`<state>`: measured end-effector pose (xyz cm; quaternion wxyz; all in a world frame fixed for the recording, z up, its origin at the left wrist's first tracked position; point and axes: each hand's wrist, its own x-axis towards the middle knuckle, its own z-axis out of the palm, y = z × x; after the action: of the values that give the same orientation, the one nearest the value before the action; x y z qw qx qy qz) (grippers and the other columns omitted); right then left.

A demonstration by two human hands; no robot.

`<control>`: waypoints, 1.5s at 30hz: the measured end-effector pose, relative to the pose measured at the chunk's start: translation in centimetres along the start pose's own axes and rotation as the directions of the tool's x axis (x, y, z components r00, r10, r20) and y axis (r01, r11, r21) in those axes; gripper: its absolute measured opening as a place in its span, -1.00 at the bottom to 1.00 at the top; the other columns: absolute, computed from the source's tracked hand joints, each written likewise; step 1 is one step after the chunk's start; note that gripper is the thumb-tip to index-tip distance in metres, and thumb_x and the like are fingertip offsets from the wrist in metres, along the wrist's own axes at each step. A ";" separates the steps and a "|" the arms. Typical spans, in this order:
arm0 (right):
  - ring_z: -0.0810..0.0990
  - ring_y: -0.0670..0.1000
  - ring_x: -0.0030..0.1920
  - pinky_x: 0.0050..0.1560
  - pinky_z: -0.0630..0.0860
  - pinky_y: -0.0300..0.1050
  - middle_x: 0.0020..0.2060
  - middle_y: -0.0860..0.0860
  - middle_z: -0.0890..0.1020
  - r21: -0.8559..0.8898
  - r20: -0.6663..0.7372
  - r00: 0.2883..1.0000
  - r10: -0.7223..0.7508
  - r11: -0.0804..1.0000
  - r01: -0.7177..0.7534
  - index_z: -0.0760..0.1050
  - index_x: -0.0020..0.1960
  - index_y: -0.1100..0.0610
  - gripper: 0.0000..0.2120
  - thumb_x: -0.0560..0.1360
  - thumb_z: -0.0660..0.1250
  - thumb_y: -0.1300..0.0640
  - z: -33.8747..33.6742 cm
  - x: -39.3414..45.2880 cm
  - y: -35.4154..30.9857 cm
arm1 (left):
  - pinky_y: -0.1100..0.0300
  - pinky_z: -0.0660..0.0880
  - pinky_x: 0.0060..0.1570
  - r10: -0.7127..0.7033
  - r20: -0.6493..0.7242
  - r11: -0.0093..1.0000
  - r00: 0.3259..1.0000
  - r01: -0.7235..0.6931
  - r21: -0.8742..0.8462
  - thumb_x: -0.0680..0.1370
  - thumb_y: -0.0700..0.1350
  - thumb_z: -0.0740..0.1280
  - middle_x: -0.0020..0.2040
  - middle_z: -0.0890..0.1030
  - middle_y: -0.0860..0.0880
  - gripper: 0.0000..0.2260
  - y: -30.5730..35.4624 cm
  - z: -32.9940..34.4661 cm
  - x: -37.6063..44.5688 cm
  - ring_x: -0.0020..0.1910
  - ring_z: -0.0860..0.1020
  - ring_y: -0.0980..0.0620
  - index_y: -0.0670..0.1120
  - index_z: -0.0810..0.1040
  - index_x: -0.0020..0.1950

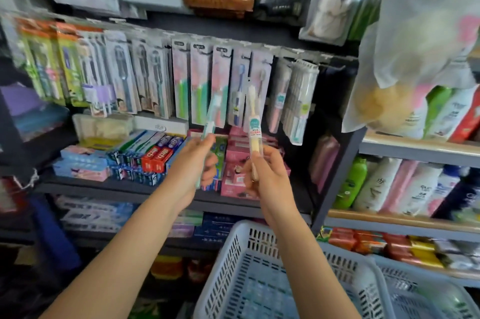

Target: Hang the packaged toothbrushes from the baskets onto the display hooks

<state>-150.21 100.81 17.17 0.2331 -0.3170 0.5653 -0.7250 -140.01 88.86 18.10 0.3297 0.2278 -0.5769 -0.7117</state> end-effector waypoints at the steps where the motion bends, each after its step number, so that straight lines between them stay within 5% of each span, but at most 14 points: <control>1: 0.36 -0.06 -0.49 -0.45 0.25 -0.16 -0.40 -0.04 0.48 0.000 -0.018 1.000 -0.023 1.000 0.023 0.40 0.18 0.13 -0.88 0.71 0.17 0.10 -0.4 0.6 -0.3 | 0.27 0.17 -0.59 0.005 0.005 1.000 1.000 -0.005 -0.002 0.69 0.06 0.20 -0.39 0.33 0.04 -0.73 0.3 0.5 0.4 -0.55 0.22 0.10 -0.13 0.38 0.20; 11: 0.18 -0.06 -0.49 -0.55 0.16 -0.24 -0.41 0.02 0.26 0.055 -0.138 0.984 -0.114 0.991 0.122 0.39 0.19 0.12 -0.83 0.72 0.13 0.04 -4.6 8.2 -2.4 | 0.28 0.14 -0.59 0.050 0.050 0.999 0.998 -0.050 0.006 0.70 0.08 0.14 -0.42 0.36 0.01 -0.70 1.2 5.7 5.2 -0.60 0.21 0.11 -0.07 0.56 -0.01; 24: 0.31 -0.13 -0.52 -0.50 0.26 -0.23 -0.46 -0.08 0.41 -0.039 -0.222 0.966 -0.131 0.991 0.126 0.43 0.10 0.06 -0.85 0.70 0.16 0.01 -5.8 12.0 -1.3 | 0.29 0.15 -0.60 0.044 0.028 0.998 0.999 -0.045 0.036 0.70 0.11 0.13 -0.43 0.31 0.00 -0.67 -0.1 8.5 8.1 -0.62 0.19 0.10 -0.07 0.57 0.01; 29: 0.32 -0.07 -0.48 -0.47 0.30 -0.19 -0.42 -0.02 0.40 -0.015 -0.205 0.979 0.015 1.000 -0.019 0.39 -0.08 0.15 -0.69 0.70 0.14 -0.04 -5.4 13.8 1.4 | 0.28 0.13 -0.58 0.014 0.000 0.999 1.000 -0.014 0.044 0.70 0.12 0.13 -0.43 0.32 0.01 -0.65 -0.8 8.4 8.5 -0.60 0.18 0.10 -0.12 0.53 0.08; 37: 0.46 -0.03 -0.52 -0.53 0.37 -0.26 -0.30 0.02 0.55 0.087 -0.251 0.944 0.216 0.976 -0.200 0.54 0.06 0.20 -0.60 0.67 0.19 -0.15 -6.0 17.7 3.7 | 0.27 0.17 -0.59 -0.001 -0.014 0.998 1.000 0.002 0.070 0.71 0.10 0.13 -0.44 0.34 0.00 -0.64 -1.3 8.0 9.2 -0.61 0.20 0.09 -0.16 0.54 0.11; 42: 0.57 0.11 -0.23 -0.30 0.46 -0.06 -0.11 0.13 0.66 0.107 -0.254 0.908 0.333 0.943 -0.316 0.54 -0.01 0.13 -0.56 0.61 0.24 -0.26 -6.1 20.4 4.3 | 0.28 0.22 -0.58 -0.024 -0.050 0.996 0.998 0.029 0.089 0.70 0.09 0.16 -0.43 0.41 -0.01 -0.64 -2.1 9.4 10.3 -0.62 0.24 0.06 -0.19 0.53 0.14; 45: 0.59 0.11 -0.26 -0.22 0.53 0.00 -0.13 0.13 0.70 0.164 -0.253 0.882 0.397 0.916 -0.365 0.56 0.03 0.19 -0.44 0.52 0.33 -0.34 -6.1 20.9 4.4 | 0.26 0.23 -0.58 -0.027 -0.091 0.994 0.995 0.037 0.103 0.69 0.03 0.22 -0.37 0.47 -0.02 -0.70 -2.7 10.3 10.8 -0.60 0.33 0.04 -0.19 0.58 0.12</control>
<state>-169.15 89.21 16.06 0.3059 -0.0797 0.6025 -0.7328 -155.18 88.22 18.48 0.3313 0.2859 -0.5944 -0.6747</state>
